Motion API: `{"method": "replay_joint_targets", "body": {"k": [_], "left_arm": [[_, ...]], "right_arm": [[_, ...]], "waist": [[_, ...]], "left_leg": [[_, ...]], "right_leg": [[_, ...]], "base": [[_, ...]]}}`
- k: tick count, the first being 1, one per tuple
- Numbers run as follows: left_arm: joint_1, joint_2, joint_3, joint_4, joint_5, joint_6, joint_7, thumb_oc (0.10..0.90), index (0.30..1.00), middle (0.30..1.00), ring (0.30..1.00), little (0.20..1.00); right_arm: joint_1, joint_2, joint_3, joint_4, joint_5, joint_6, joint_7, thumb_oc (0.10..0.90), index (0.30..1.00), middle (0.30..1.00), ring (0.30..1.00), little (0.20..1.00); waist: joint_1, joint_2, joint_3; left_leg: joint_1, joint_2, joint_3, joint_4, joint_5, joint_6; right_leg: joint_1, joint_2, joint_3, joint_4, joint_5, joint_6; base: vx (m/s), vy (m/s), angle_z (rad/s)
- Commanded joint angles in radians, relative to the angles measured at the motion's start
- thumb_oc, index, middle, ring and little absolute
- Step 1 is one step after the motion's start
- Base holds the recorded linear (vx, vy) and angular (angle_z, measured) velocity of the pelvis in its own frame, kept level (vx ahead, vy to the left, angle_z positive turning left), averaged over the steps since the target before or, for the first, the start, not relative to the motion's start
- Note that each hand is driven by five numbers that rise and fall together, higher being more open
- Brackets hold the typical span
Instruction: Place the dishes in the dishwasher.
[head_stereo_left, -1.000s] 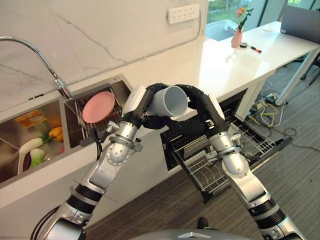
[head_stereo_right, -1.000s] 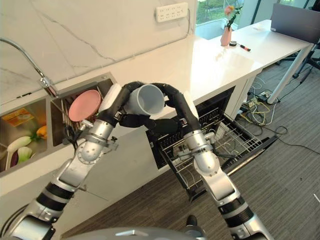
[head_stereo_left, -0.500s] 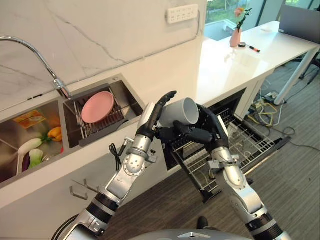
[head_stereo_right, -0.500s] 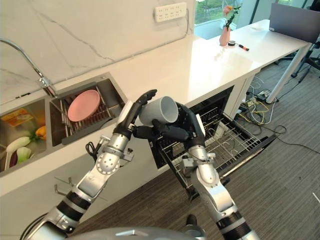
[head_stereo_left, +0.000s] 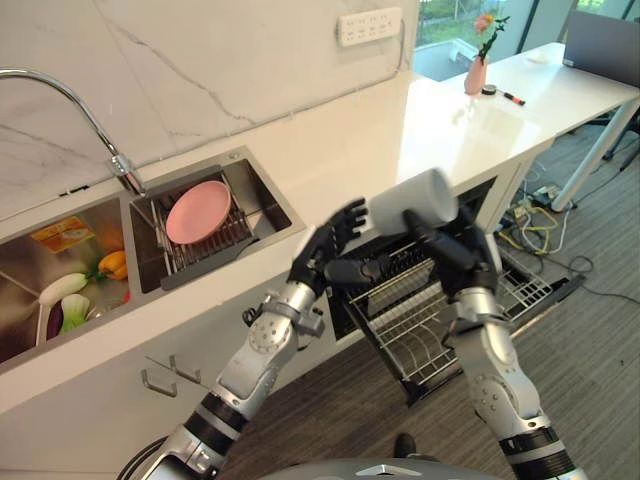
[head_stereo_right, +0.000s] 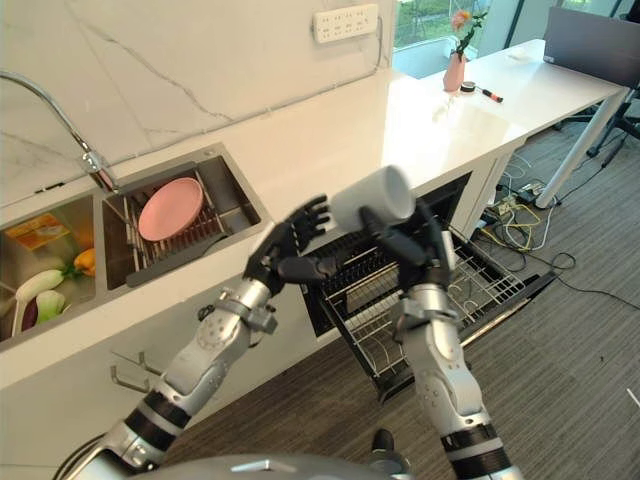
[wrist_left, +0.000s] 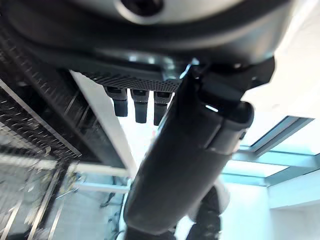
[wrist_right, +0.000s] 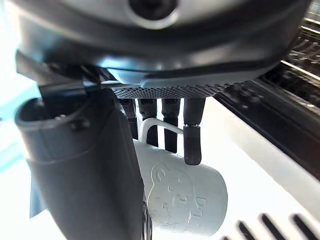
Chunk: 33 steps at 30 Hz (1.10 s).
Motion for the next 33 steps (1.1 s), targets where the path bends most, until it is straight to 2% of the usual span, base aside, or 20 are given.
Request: {"method": "replay_joint_targets", "body": {"k": [1, 6, 9, 10, 14, 15, 17, 19, 20, 22, 27, 29, 33], "left_arm": [[-0.047, 0.025, -0.050, -0.069, -0.009, -0.054, -0.065, 0.800, 0.900, 0.900, 0.900, 0.900], [-0.030, 0.031, -0.042, -0.073, -0.044, -0.037, -0.086, 0.800, 0.900, 0.900, 0.900, 0.900], [-0.006, 0.045, -0.045, -0.064, -0.092, -0.008, -0.142, 0.800, 0.900, 0.900, 0.900, 0.900], [-0.007, 0.044, -0.046, -0.064, -0.093, -0.007, -0.143, 0.800, 0.900, 0.900, 0.900, 0.900], [0.010, 0.077, -0.062, -0.042, -0.119, 0.026, -0.196, 0.800, 0.900, 0.900, 0.900, 0.900], [0.029, 0.107, -0.045, -0.053, -0.123, 0.036, -0.215, 0.800, 0.900, 0.900, 0.900, 0.900], [0.074, 0.140, -0.025, -0.053, -0.149, 0.055, -0.239, 0.800, 0.900, 0.900, 0.900, 0.900], [0.088, 0.150, -0.015, -0.063, -0.161, 0.061, -0.248, 0.800, 0.900, 0.900, 0.900, 0.900], [0.143, 0.188, 0.012, -0.059, -0.194, 0.074, -0.268, 0.800, 0.900, 0.900, 0.900, 0.900], [0.182, 0.212, 0.034, -0.059, -0.207, 0.078, -0.279, 0.800, 0.900, 0.900, 0.900, 0.900], [0.270, 0.239, 0.100, -0.016, -0.221, 0.079, -0.280, 0.800, 0.900, 0.900, 0.900, 0.900], [0.282, 0.257, 0.109, -0.013, -0.218, 0.073, -0.271, 0.800, 0.900, 0.900, 0.900, 0.900], [0.276, 0.263, 0.114, 0.013, -0.249, 0.057, -0.233, 0.800, 0.900, 0.900, 0.900, 0.900]], "right_arm": [[-0.169, 0.025, -0.102, -0.139, 0.008, -0.134, 0.041, 0.400, 0.300, 0.300, 0.300, 0.300], [-0.145, -0.001, -0.152, -0.130, -0.010, -0.119, 0.047, 0.400, 0.300, 0.300, 0.300, 0.300], [-0.121, -0.094, -0.199, -0.082, -0.062, -0.064, 0.074, 0.400, 0.300, 0.300, 0.300, 0.300], [-0.122, -0.097, -0.201, -0.080, -0.061, -0.064, 0.075, 0.400, 0.300, 0.300, 0.300, 0.300], [-0.093, -0.210, -0.225, -0.028, -0.042, -0.020, 0.140, 0.400, 0.300, 0.300, 0.300, 0.300], [-0.067, -0.267, -0.242, -0.024, -0.040, 0.004, 0.178, 0.400, 0.300, 0.300, 0.300, 0.300], [-0.042, -0.326, -0.252, -0.028, -0.050, 0.027, 0.216, 0.400, 0.300, 0.300, 0.300, 0.300], [-0.033, -0.337, -0.264, -0.028, -0.047, 0.034, 0.222, 0.400, 0.300, 0.300, 0.300, 0.300], [-0.018, -0.380, -0.263, -0.022, -0.062, 0.045, 0.257, 0.400, 0.300, 0.300, 0.300, 0.300], [-0.007, -0.407, -0.270, -0.017, -0.084, 0.057, 0.276, 0.400, 0.300, 0.300, 0.300, 0.300], [0.045, -0.475, -0.245, 0.000, -0.111, 0.092, 0.342, 0.400, 0.300, 0.300, 0.300, 0.300], [0.037, -0.496, -0.221, 0.011, -0.120, 0.099, 0.362, 0.400, 0.300, 0.300, 0.300, 0.300], [-0.037, -0.560, -0.146, 0.049, -0.138, 0.108, 0.374, 0.400, 0.300, 0.300, 0.300, 0.300]], "waist": [[-0.006, -0.085, -0.024], [-0.008, -0.091, -0.023], [-0.014, -0.098, -0.019], [-0.013, -0.096, -0.020], [-0.021, -0.098, -0.011], [-0.023, -0.098, -0.004], [-0.024, -0.097, 0.009], [-0.025, -0.096, 0.008], [-0.022, -0.094, 0.016], [-0.019, -0.094, 0.021], [-0.009, -0.095, 0.036], [0.001, -0.096, 0.056], [0.025, -0.097, 0.147]], "left_leg": [[-0.018, 0.064, 0.005, 0.004, 0.019, -0.042], [-0.021, 0.067, 0.003, 0.004, 0.021, -0.043], [-0.022, 0.069, 0.005, 0.004, 0.022, -0.046], [-0.022, 0.070, 0.004, 0.004, 0.022, -0.046], [-0.027, 0.068, 0.006, 0.004, 0.026, -0.048], [-0.032, 0.067, 0.005, 0.004, 0.029, -0.049], [-0.041, 0.068, 0.003, 0.004, 0.034, -0.050], [-0.044, 0.066, 0.002, 0.004, 0.034, -0.050], [-0.045, 0.065, 0.004, 0.004, 0.036, -0.051], [-0.044, 0.064, 0.005, 0.004, 0.036, -0.052], [-0.048, 0.063, -0.002, 0.004, 0.040, -0.054], [-0.062, 0.062, -0.008, 0.004, 0.046, -0.054], [-0.120, 0.059, -0.029, 0.009, 0.071, -0.049]], "right_leg": [[0.097, -0.083, -0.001, 0.021, -0.104, 0.138], [0.095, -0.078, -0.001, 0.021, -0.107, 0.134], [0.094, -0.075, -0.002, 0.020, -0.106, 0.134], [0.094, -0.075, -0.002, 0.020, -0.106, 0.134], [0.088, -0.074, 0.000, 0.022, -0.104, 0.135], [0.084, -0.075, 0.000, 0.024, -0.102, 0.136], [0.074, -0.076, -0.001, 0.027, -0.101, 0.137], [0.071, -0.076, 0.000, 0.027, -0.100, 0.136], [0.070, -0.077, 0.000, 0.028, -0.100, 0.135], [0.070, -0.077, -0.001, 0.028, -0.100, 0.135], [0.068, -0.079, -0.008, 0.033, -0.101, 0.135], [0.055, -0.081, -0.010, 0.042, -0.102, 0.136], [-0.019, -0.093, -0.007, 0.095, -0.102, 0.131]], "base": [[0.01, 0.006, -0.10], [0.00, 0.001, -0.03], [0.00, 0.000, 0.00], [0.01, 0.007, 0.04], [0.00, 0.003, 0.01], [0.00, 0.000, 0.00], [-0.03, 0.025, 0.01], [0.00, 0.000, 0.00], [0.00, 0.000, 0.00], [0.00, 0.013, -0.02], [-0.01, 0.002, 0.01], [-0.11, 0.009, 0.07], [-0.24, 0.007, 0.12]]}}
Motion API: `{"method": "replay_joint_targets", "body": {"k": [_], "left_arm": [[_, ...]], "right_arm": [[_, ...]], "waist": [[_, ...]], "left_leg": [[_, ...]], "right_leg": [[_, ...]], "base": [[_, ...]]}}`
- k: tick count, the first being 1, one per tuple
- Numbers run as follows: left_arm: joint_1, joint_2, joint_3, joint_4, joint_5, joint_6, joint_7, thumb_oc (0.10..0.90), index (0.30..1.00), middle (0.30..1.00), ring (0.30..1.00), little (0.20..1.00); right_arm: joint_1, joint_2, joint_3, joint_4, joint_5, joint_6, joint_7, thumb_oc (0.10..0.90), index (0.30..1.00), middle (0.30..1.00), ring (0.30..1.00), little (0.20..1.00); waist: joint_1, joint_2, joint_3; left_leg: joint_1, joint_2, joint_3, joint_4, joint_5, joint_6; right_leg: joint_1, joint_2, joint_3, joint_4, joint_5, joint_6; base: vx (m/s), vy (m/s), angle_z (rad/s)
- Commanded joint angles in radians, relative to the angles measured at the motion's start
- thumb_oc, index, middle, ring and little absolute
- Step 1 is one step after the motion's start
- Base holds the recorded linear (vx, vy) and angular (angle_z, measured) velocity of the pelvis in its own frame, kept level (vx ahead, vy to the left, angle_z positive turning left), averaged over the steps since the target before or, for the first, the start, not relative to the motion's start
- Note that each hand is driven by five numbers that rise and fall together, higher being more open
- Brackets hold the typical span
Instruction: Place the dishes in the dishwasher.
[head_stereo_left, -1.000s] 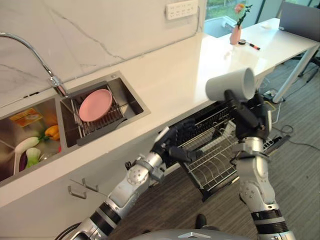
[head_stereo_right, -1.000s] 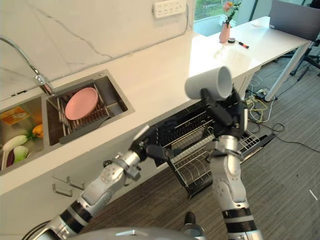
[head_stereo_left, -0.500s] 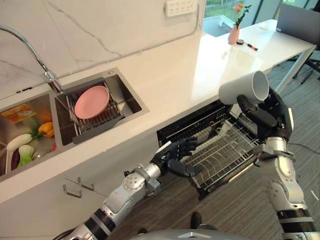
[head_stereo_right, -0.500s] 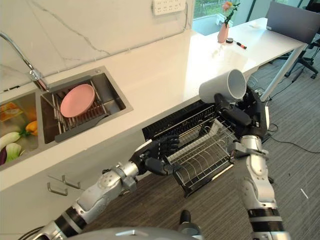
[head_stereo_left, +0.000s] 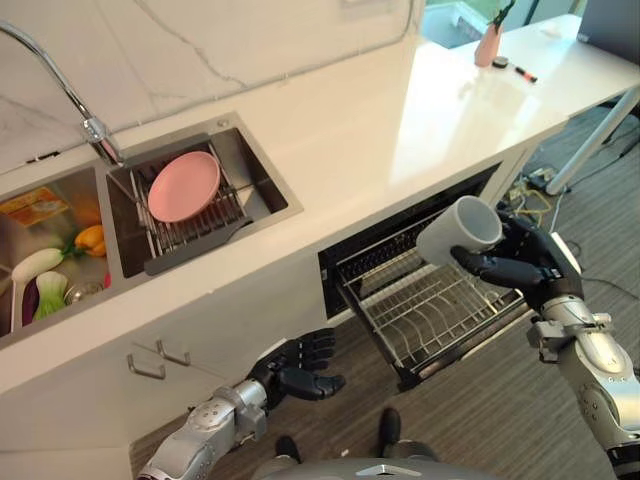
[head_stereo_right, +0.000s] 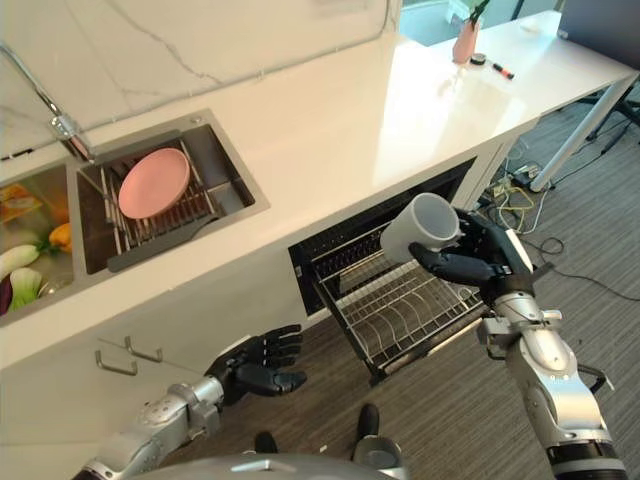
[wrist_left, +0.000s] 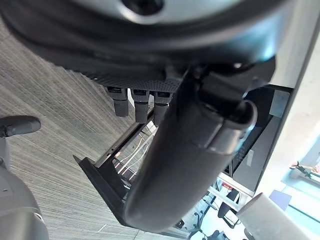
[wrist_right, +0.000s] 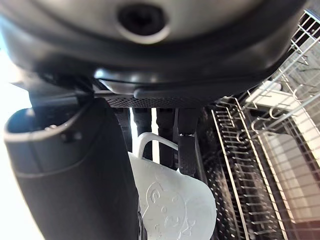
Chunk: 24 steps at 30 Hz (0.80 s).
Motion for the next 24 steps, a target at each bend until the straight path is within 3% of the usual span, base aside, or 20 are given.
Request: {"method": "replay_joint_targets", "body": {"k": [1, 5, 11, 17, 24], "left_arm": [[-0.069, 0.035, 0.025, -0.058, -0.071, -0.089, 0.012, 0.800, 0.900, 0.900, 0.900, 0.900], [-0.065, 0.013, 0.022, 0.003, -0.116, -0.100, 0.045, 0.800, 0.900, 0.900, 0.900, 0.900], [-0.055, -0.020, 0.006, 0.070, -0.179, -0.103, 0.073, 0.800, 0.900, 0.900, 0.900, 0.900], [-0.069, -0.052, -0.004, 0.174, -0.147, -0.105, 0.082, 0.800, 0.900, 0.900, 0.900, 0.900], [-0.084, -0.087, -0.007, 0.209, -0.142, -0.113, 0.090, 0.800, 0.900, 0.900, 0.900, 0.900]], "right_arm": [[-0.196, -0.120, 0.015, -0.020, -0.021, -0.076, 0.028, 0.400, 0.300, 0.300, 0.300, 0.300], [-0.283, -0.167, 0.112, 0.081, -0.056, -0.052, 0.038, 0.400, 0.300, 0.300, 0.300, 0.300], [-0.464, -0.204, 0.234, 0.317, -0.169, -0.009, 0.000, 0.400, 0.300, 0.300, 0.300, 0.300], [-0.687, -0.147, 0.385, 0.566, -0.258, 0.030, -0.011, 0.400, 0.300, 0.300, 0.300, 0.300], [-0.837, -0.092, 0.496, 0.649, -0.325, 0.057, 0.003, 0.400, 0.300, 0.300, 0.300, 0.300]], "waist": [[0.021, -0.050, 0.075], [0.052, -0.049, 0.146], [0.087, -0.021, 0.196], [0.111, -0.005, 0.211], [0.120, 0.001, 0.208]], "left_leg": [[-0.043, 0.065, -0.011, 0.015, 0.062, -0.045], [-0.094, 0.063, -0.030, 0.039, 0.077, -0.044], [-0.147, 0.057, -0.043, 0.044, 0.091, -0.043], [-0.149, 0.055, -0.039, 0.034, 0.095, -0.043], [-0.151, 0.055, -0.042, 0.033, 0.096, -0.040]], "right_leg": [[0.039, -0.087, 0.010, 0.106, -0.115, 0.115], [-0.007, -0.105, 0.003, 0.143, -0.110, 0.112], [-0.062, -0.117, 0.008, 0.154, -0.096, 0.113], [-0.078, -0.120, 0.018, 0.154, -0.093, 0.113], [-0.082, -0.116, 0.021, 0.152, -0.091, 0.108]], "base": [[-0.21, 0.006, 0.11], [-0.14, 0.000, 0.06], [-0.07, 0.038, 0.11], [-0.01, 0.022, -0.03], [0.00, 0.005, 0.00]]}}
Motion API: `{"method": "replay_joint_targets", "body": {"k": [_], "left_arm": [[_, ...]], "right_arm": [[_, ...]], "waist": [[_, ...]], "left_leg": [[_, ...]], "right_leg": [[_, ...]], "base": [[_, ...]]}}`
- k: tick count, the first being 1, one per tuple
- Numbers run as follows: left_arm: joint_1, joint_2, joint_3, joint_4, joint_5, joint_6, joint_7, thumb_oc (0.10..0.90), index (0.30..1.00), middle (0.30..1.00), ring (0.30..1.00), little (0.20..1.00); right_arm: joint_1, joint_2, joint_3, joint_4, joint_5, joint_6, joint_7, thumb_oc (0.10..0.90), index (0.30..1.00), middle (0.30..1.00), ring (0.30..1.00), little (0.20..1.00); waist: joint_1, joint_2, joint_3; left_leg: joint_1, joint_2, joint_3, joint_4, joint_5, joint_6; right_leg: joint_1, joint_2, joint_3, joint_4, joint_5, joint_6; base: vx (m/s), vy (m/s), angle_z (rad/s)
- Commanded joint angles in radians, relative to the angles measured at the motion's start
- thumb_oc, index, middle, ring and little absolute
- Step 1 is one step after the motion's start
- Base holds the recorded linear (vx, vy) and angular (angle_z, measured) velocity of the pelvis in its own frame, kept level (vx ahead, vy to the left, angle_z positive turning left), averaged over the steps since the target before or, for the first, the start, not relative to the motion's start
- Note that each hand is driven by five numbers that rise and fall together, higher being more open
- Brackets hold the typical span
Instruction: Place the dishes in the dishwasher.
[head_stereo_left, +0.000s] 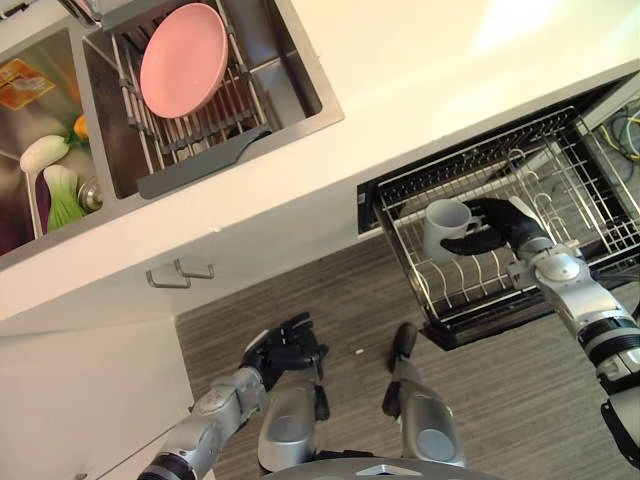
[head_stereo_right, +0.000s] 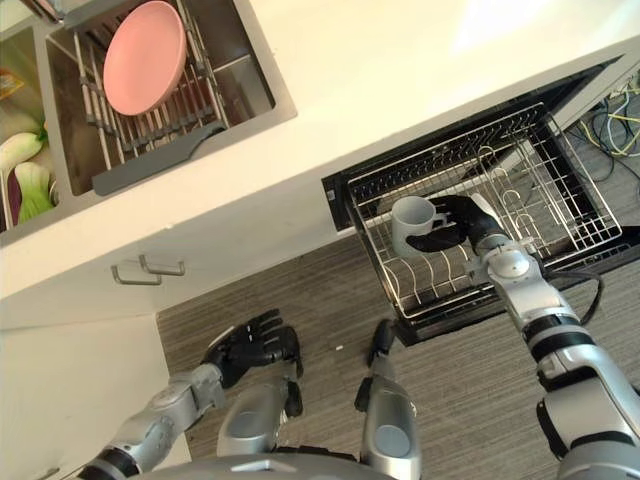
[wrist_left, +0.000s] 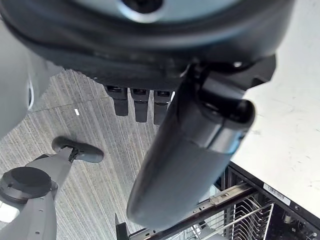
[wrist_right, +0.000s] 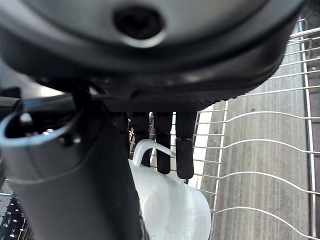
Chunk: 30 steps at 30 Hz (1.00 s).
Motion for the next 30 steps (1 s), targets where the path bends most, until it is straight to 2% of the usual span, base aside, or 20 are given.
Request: {"method": "replay_joint_targets", "body": {"k": [1, 3, 4, 5, 6, 10, 14, 18, 20, 23, 24, 26, 27, 29, 30], "left_arm": [[0.028, 0.004, -0.020, -0.043, -0.003, -0.056, -0.012, 0.800, 0.900, 0.900, 0.900, 0.900], [0.028, 0.002, -0.020, -0.037, -0.003, -0.055, -0.013, 0.800, 0.900, 0.900, 0.900, 0.900], [0.019, -0.002, -0.014, -0.028, 0.012, -0.062, -0.002, 0.800, 0.900, 0.900, 0.900, 0.900], [0.019, -0.002, -0.014, -0.028, 0.012, -0.062, -0.002, 0.800, 0.900, 0.900, 0.900, 0.900], [0.016, -0.002, -0.010, -0.021, 0.034, -0.065, 0.008, 0.800, 0.900, 0.900, 0.900, 0.900], [0.011, -0.015, 0.032, 0.006, 0.059, -0.068, 0.025, 0.800, 0.900, 0.900, 0.900, 0.900], [0.009, -0.033, 0.067, 0.110, 0.175, -0.063, 0.034, 0.800, 0.900, 0.900, 0.900, 0.900], [0.013, -0.051, 0.085, 0.172, 0.230, -0.065, 0.040, 0.800, 0.900, 0.900, 0.900, 0.900], [0.017, -0.095, 0.124, 0.271, 0.298, -0.064, 0.066, 0.800, 0.900, 0.900, 0.900, 0.900], [0.007, -0.118, 0.145, 0.343, 0.358, -0.061, 0.074, 0.800, 0.900, 0.900, 0.900, 0.900], [-0.025, -0.156, 0.175, 0.449, 0.416, -0.063, 0.101, 0.800, 0.900, 0.900, 0.900, 0.900], [-0.031, -0.174, 0.213, 0.488, 0.437, -0.068, 0.125, 0.800, 0.900, 0.900, 0.900, 0.900], [-0.031, -0.174, 0.213, 0.488, 0.437, -0.068, 0.125, 0.800, 0.900, 0.900, 0.900, 0.900], [-0.056, -0.213, 0.251, 0.596, 0.492, -0.072, 0.154, 0.800, 0.900, 0.900, 0.900, 0.900], [-0.056, -0.212, 0.250, 0.598, 0.492, -0.073, 0.154, 0.800, 0.900, 0.900, 0.900, 0.900]], "right_arm": [[-0.158, -0.002, 0.048, -0.006, -0.047, -0.046, 0.006, 0.400, 0.300, 0.300, 0.300, 0.300], [-0.168, 0.009, 0.062, 0.003, -0.058, -0.042, 0.016, 0.400, 0.300, 0.300, 0.300, 0.300], [-0.176, 0.032, 0.053, 0.014, -0.062, -0.035, -0.010, 0.590, 0.585, 0.585, 0.585, 0.585], [-0.176, 0.032, 0.053, 0.014, -0.062, -0.035, -0.010, 0.590, 0.585, 0.585, 0.585, 0.585], [-0.182, 0.042, 0.043, 0.015, -0.081, -0.033, -0.023, 0.800, 0.900, 0.900, 0.900, 0.900], [-0.173, 0.054, 0.018, -0.020, -0.137, -0.018, -0.032, 0.800, 0.900, 0.900, 0.900, 0.900], [-0.088, 0.046, -0.035, -0.130, -0.186, -0.021, -0.033, 0.800, 0.900, 0.900, 0.900, 0.900], [-0.032, 0.046, -0.076, -0.197, -0.187, -0.026, -0.036, 0.800, 0.900, 0.900, 0.900, 0.900], [0.094, 0.073, -0.156, -0.349, -0.153, -0.056, -0.038, 0.800, 0.900, 0.900, 0.900, 0.900], [0.161, 0.080, -0.222, -0.445, -0.157, -0.075, -0.056, 0.800, 0.900, 0.900, 0.900, 0.900], [0.282, 0.173, -0.339, -0.563, -0.174, -0.133, -0.131, 0.800, 0.900, 0.900, 0.900, 0.900], [0.369, 0.242, -0.380, -0.646, -0.160, -0.157, -0.131, 0.800, 0.900, 0.900, 0.900, 0.900], [0.369, 0.242, -0.380, -0.646, -0.160, -0.157, -0.131, 0.800, 0.900, 0.900, 0.900, 0.900], [0.501, 0.361, -0.425, -0.746, -0.056, -0.227, -0.118, 0.800, 0.900, 0.900, 0.900, 0.900], [0.504, 0.361, -0.426, -0.749, -0.055, -0.227, -0.117, 0.800, 0.900, 0.900, 0.900, 0.900]], "waist": [[0.016, -0.055, -0.054], [0.018, -0.057, -0.056], [0.017, -0.060, -0.063], [0.017, -0.060, -0.063], [0.016, -0.062, -0.062], [0.010, -0.072, -0.073], [-0.005, -0.081, -0.089], [-0.009, -0.083, -0.098], [-0.021, -0.086, -0.110], [-0.028, -0.084, -0.122], [-0.045, -0.080, -0.131], [-0.050, -0.079, -0.142], [-0.050, -0.079, -0.142], [-0.063, -0.079, -0.163], [-0.063, -0.079, -0.165]], "left_leg": [[-0.050, 0.065, -0.012, 0.029, 0.047, -0.057], [-0.049, 0.067, -0.012, 0.029, 0.046, -0.057], [-0.050, 0.067, -0.012, 0.029, 0.047, -0.056], [-0.050, 0.067, -0.012, 0.029, 0.047, -0.056], [-0.045, 0.066, -0.011, 0.029, 0.044, -0.056], [-0.040, 0.067, -0.008, 0.027, 0.043, -0.052], [-0.021, 0.069, 0.003, 0.025, 0.036, -0.050], [-0.012, 0.071, 0.012, 0.023, 0.033, -0.049], [0.004, 0.071, 0.020, 0.023, 0.026, -0.047], [0.010, 0.071, 0.023, 0.022, 0.025, -0.045], [0.023, 0.069, 0.028, 0.020, 0.017, -0.043], [0.029, 0.070, 0.025, 0.019, 0.016, -0.042], [0.029, 0.070, 0.025, 0.019, 0.016, -0.042], [0.030, 0.073, 0.017, 0.012, 0.022, -0.044], [0.028, 0.073, 0.015, 0.012, 0.023, -0.044]], "right_leg": [[0.007, -0.104, 0.045, 0.142, -0.128, 0.136], [0.009, -0.103, 0.045, 0.140, -0.128, 0.136], [0.007, -0.101, 0.046, 0.137, -0.125, 0.135], [0.007, -0.101, 0.046, 0.137, -0.125, 0.135], [0.011, -0.101, 0.047, 0.137, -0.129, 0.135], [0.011, -0.098, 0.051, 0.137, -0.127, 0.132], [0.018, -0.094, 0.060, 0.135, -0.130, 0.133], [0.019, -0.093, 0.066, 0.134, -0.132, 0.134], [0.027, -0.093, 0.069, 0.138, -0.140, 0.136], [0.029, -0.092, 0.070, 0.137, -0.140, 0.136], [0.041, -0.094, 0.073, 0.138, -0.147, 0.139], [0.050, -0.092, 0.066, 0.135, -0.152, 0.138], [0.050, -0.092, 0.066, 0.135, -0.152, 0.138], [0.070, -0.087, 0.052, 0.124, -0.156, 0.134], [0.069, -0.087, 0.051, 0.123, -0.155, 0.134]], "base": [[-0.01, -0.001, 0.03], [-0.01, 0.002, 0.04], [0.00, 0.000, 0.00], [0.00, 0.000, 0.00], [0.00, 0.000, 0.00], [0.00, 0.000, 0.00], [0.01, 0.001, -0.05], [0.01, 0.005, -0.10], [0.04, -0.008, -0.05], [0.04, -0.002, -0.04], [0.05, -0.005, -0.02], [0.06, -0.023, 0.00], [0.05, -0.037, -0.02], [0.06, -0.058, -0.04], [0.10, -0.074, 0.13]]}}
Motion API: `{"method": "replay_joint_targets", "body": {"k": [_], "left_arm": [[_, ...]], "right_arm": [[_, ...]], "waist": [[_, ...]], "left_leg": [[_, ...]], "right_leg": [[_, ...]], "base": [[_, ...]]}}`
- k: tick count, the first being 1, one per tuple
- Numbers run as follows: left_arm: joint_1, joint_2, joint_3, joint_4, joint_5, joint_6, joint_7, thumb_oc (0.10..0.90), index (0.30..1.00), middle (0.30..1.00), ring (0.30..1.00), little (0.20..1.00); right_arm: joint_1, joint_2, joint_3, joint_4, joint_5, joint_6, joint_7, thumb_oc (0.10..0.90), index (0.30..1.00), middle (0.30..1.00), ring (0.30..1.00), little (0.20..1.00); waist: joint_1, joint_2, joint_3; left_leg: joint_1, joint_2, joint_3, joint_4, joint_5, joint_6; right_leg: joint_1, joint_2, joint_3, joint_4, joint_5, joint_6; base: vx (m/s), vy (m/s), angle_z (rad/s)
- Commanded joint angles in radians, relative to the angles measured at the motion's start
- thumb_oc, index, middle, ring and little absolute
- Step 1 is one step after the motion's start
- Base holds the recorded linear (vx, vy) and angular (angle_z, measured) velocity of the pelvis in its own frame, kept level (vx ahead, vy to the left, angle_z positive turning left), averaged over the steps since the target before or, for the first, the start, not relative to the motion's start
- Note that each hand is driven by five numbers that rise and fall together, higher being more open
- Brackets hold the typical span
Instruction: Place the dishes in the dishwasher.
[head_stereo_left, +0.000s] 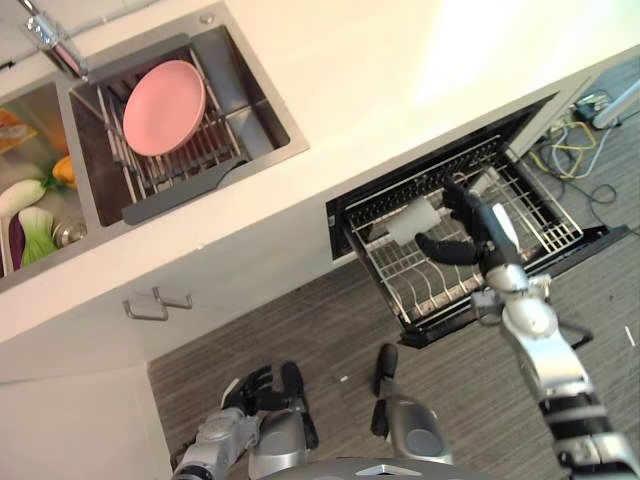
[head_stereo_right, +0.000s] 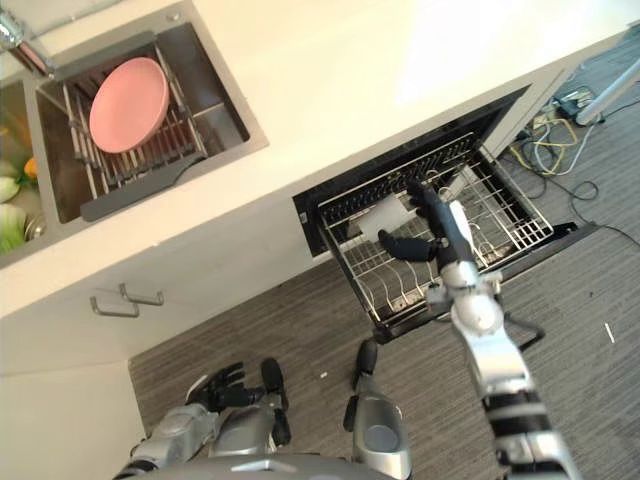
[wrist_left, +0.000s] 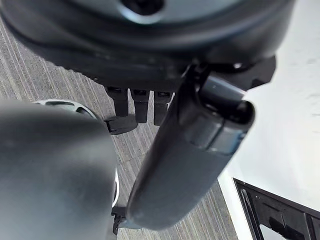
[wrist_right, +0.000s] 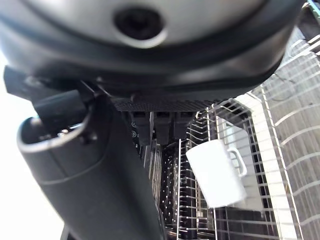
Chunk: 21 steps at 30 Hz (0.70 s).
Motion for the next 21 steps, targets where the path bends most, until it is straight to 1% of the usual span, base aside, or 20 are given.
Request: {"method": "replay_joint_targets", "body": {"k": [1, 2, 4, 5, 6, 7, 9, 10, 11, 13, 14, 15, 16, 17, 18, 19, 20, 21], "left_arm": [[-0.027, 0.019, -0.001, 0.101, 0.132, -0.035, 0.055, 0.800, 0.900, 0.900, 0.900, 0.900], [-0.034, 0.009, 0.014, 0.157, 0.160, -0.034, 0.074, 0.800, 0.900, 0.900, 0.900, 0.900], [-0.040, -0.008, 0.046, 0.226, 0.179, -0.035, 0.096, 0.800, 0.900, 0.900, 0.900, 0.900], [-0.040, -0.008, 0.046, 0.229, 0.180, -0.036, 0.096, 0.800, 0.900, 0.900, 0.900, 0.900], [-0.040, -0.016, 0.066, 0.250, 0.179, -0.036, 0.103, 0.800, 0.900, 0.900, 0.900, 0.900], [-0.036, -0.026, 0.096, 0.287, 0.177, -0.042, 0.119, 0.800, 0.900, 0.900, 0.900, 0.900], [-0.027, -0.031, 0.109, 0.301, 0.183, -0.055, 0.136, 0.800, 0.900, 0.900, 0.900, 0.900], [-0.026, -0.031, 0.105, 0.300, 0.188, -0.059, 0.141, 0.800, 0.900, 0.900, 0.900, 0.900], [-0.026, -0.032, 0.105, 0.300, 0.188, -0.059, 0.141, 0.800, 0.900, 0.900, 0.900, 0.900], [-0.015, -0.033, 0.087, 0.300, 0.234, -0.071, 0.165, 0.800, 0.900, 0.900, 0.900, 0.900], [-0.015, -0.032, 0.074, 0.292, 0.254, -0.079, 0.176, 0.800, 0.900, 0.900, 0.900, 0.900], [-0.014, -0.030, 0.067, 0.288, 0.265, -0.080, 0.184, 0.800, 0.900, 0.900, 0.900, 0.900], [-0.020, -0.029, 0.061, 0.288, 0.269, -0.082, 0.192, 0.800, 0.900, 0.900, 0.900, 0.900], [-0.030, -0.031, 0.060, 0.287, 0.268, -0.081, 0.194, 0.800, 0.900, 0.900, 0.900, 0.900], [-0.039, -0.032, 0.054, 0.286, 0.274, -0.081, 0.202, 0.800, 0.900, 0.900, 0.900, 0.900], [-0.043, -0.033, 0.055, 0.286, 0.275, -0.081, 0.204, 0.800, 0.900, 0.900, 0.900, 0.900], [-0.046, -0.037, 0.055, 0.287, 0.280, -0.085, 0.203, 0.800, 0.900, 0.900, 0.900, 0.900], [-0.038, -0.039, 0.050, 0.297, 0.303, -0.087, 0.206, 0.800, 0.900, 0.900, 0.900, 0.900]], "right_arm": [[-0.008, 0.037, -0.033, -0.140, 0.231, -0.225, 0.034, 0.800, 0.900, 0.900, 0.900, 0.900], [0.019, 0.075, -0.054, -0.170, 0.284, -0.259, 0.036, 0.800, 0.900, 0.900, 0.900, 0.900], [0.048, 0.116, -0.056, -0.196, 0.369, -0.297, 0.061, 0.800, 0.900, 0.900, 0.900, 0.900], [0.050, 0.115, -0.056, -0.197, 0.371, -0.297, 0.062, 0.800, 0.900, 0.900, 0.900, 0.900], [0.062, 0.119, -0.060, -0.228, 0.375, -0.319, 0.070, 0.800, 0.900, 0.900, 0.900, 0.900], [0.066, 0.123, -0.073, -0.296, 0.398, -0.351, 0.072, 0.800, 0.900, 0.900, 0.900, 0.900], [0.049, 0.136, -0.089, -0.360, 0.428, -0.394, 0.069, 0.800, 0.900, 0.900, 0.900, 0.900], [0.037, 0.136, -0.088, -0.370, 0.430, -0.410, 0.055, 0.800, 0.900, 0.900, 0.900, 0.900], [0.037, 0.136, -0.088, -0.370, 0.430, -0.410, 0.055, 0.800, 0.900, 0.900, 0.900, 0.900], [-0.003, 0.128, -0.084, -0.427, 0.429, -0.439, 0.027, 0.800, 0.900, 0.900, 0.900, 0.900], [-0.030, 0.107, -0.078, -0.440, 0.402, -0.449, 0.009, 0.800, 0.900, 0.900, 0.900, 0.900], [-0.048, 0.092, -0.079, -0.451, 0.383, -0.447, -0.006, 0.800, 0.900, 0.900, 0.900, 0.900], [-0.071, 0.089, -0.074, -0.451, 0.380, -0.450, -0.016, 0.800, 0.900, 0.900, 0.900, 0.900], [-0.090, 0.085, -0.076, -0.452, 0.360, -0.458, -0.041, 0.800, 0.900, 0.900, 0.900, 0.900], [-0.115, 0.077, -0.082, -0.448, 0.332, -0.461, -0.062, 0.800, 0.900, 0.900, 0.900, 0.900], [-0.122, 0.076, -0.079, -0.445, 0.324, -0.461, -0.070, 0.800, 0.900, 0.900, 0.900, 0.900], [-0.125, 0.066, -0.071, -0.436, 0.306, -0.451, -0.069, 0.800, 0.900, 0.900, 0.900, 0.900], [-0.121, 0.052, -0.078, -0.427, 0.255, -0.434, -0.084, 0.800, 0.900, 0.900, 0.900, 0.900]], "waist": [[0.015, -0.027, -0.081], [0.010, -0.025, -0.089], [0.009, -0.023, -0.108], [0.007, -0.024, -0.109], [0.009, -0.023, -0.116], [0.010, -0.020, -0.128], [0.021, -0.015, -0.134], [0.023, -0.013, -0.135], [0.022, -0.013, -0.135], [0.034, -0.005, -0.137], [0.037, -0.009, -0.124], [0.042, -0.017, -0.113], [0.049, -0.020, -0.112], [0.045, -0.019, -0.113], [0.039, -0.018, -0.126], [0.042, -0.014, -0.123], [0.040, -0.011, -0.140], [0.049, -0.011, -0.167]], "left_leg": [[-0.024, 0.062, -0.017, 0.014, 0.052, -0.026], [-0.022, 0.064, -0.021, 0.012, 0.053, -0.028], [-0.025, 0.067, -0.023, 0.009, 0.059, -0.031], [-0.026, 0.067, -0.024, 0.009, 0.059, -0.031], [-0.025, 0.068, -0.026, 0.009, 0.061, -0.033], [-0.026, 0.066, -0.034, 0.009, 0.062, -0.036], [-0.032, 0.064, -0.046, 0.009, 0.066, -0.041], [-0.039, 0.063, -0.053, 0.009, 0.068, -0.045], [-0.039, 0.063, -0.054, 0.009, 0.068, -0.045], [-0.059, 0.054, -0.054, 0.014, 0.076, -0.053], [-0.081, 0.043, -0.057, 0.069, 0.071, -0.051], [-0.109, 0.029, -0.058, 0.126, 0.050, -0.051], [-0.148, 0.027, -0.038, 0.149, 0.060, -0.056], [-0.177, 0.043, 0.016, 0.136, 0.083, -0.059], [-0.182, 0.063, 0.063, 0.107, 0.098, -0.063], [-0.189, 0.066, 0.079, 0.103, 0.117, -0.053], [-0.155, 0.052, 0.105, 0.046, 0.107, -0.037], [-0.143, 0.014, 0.084, 0.022, 0.097, -0.010]], "right_leg": [[0.046, -0.096, 0.006, 0.117, -0.156, 0.131], [0.054, -0.094, 0.000, 0.112, -0.158, 0.131], [0.064, -0.091, -0.006, 0.100, -0.155, 0.128], [0.066, -0.091, -0.008, 0.097, -0.155, 0.128], [0.072, -0.089, -0.013, 0.093, -0.156, 0.128], [0.084, -0.085, -0.025, 0.086, -0.158, 0.126], [0.092, -0.085, -0.039, 0.084, -0.161, 0.124], [0.095, -0.085, -0.050, 0.083, -0.162, 0.123], [0.095, -0.085, -0.051, 0.083, -0.162, 0.123], [0.122, -0.089, -0.098, 0.073, -0.174, 0.121], [0.136, -0.094, -0.109, 0.064, -0.174, 0.117], [0.152, -0.101, -0.112, 0.050, -0.175, 0.115], [0.165, -0.104, -0.128, 0.030, -0.174, 0.118], [0.179, -0.104, -0.149, 0.015, -0.182, 0.122], [0.192, -0.105, -0.153, 0.011, -0.192, 0.131], [0.179, -0.104, -0.163, 0.014, -0.178, 0.126], [0.184, -0.111, -0.175, 0.019, -0.172, 0.141], [0.198, -0.139, -0.206, 0.044, -0.162, 0.153]], "base": [[0.10, -0.055, 0.16], [0.11, -0.063, 0.16], [0.06, -0.033, 0.11], [0.06, -0.030, 0.14], [0.07, -0.041, 0.13], [0.09, -0.059, 0.11], [0.06, -0.056, 0.20], [0.02, -0.030, 0.31], [0.03, -0.034, 0.28], [0.07, -0.059, 0.42], [0.05, -0.078, 0.66], [-0.01, -0.057, 0.63], [-0.01, -0.004, 0.83], [0.06, 0.075, 0.89], [0.02, 0.093, 1.07], [0.08, 0.148, 0.84], [0.18, 0.243, 0.77], [0.32, 0.318, 0.59]]}}
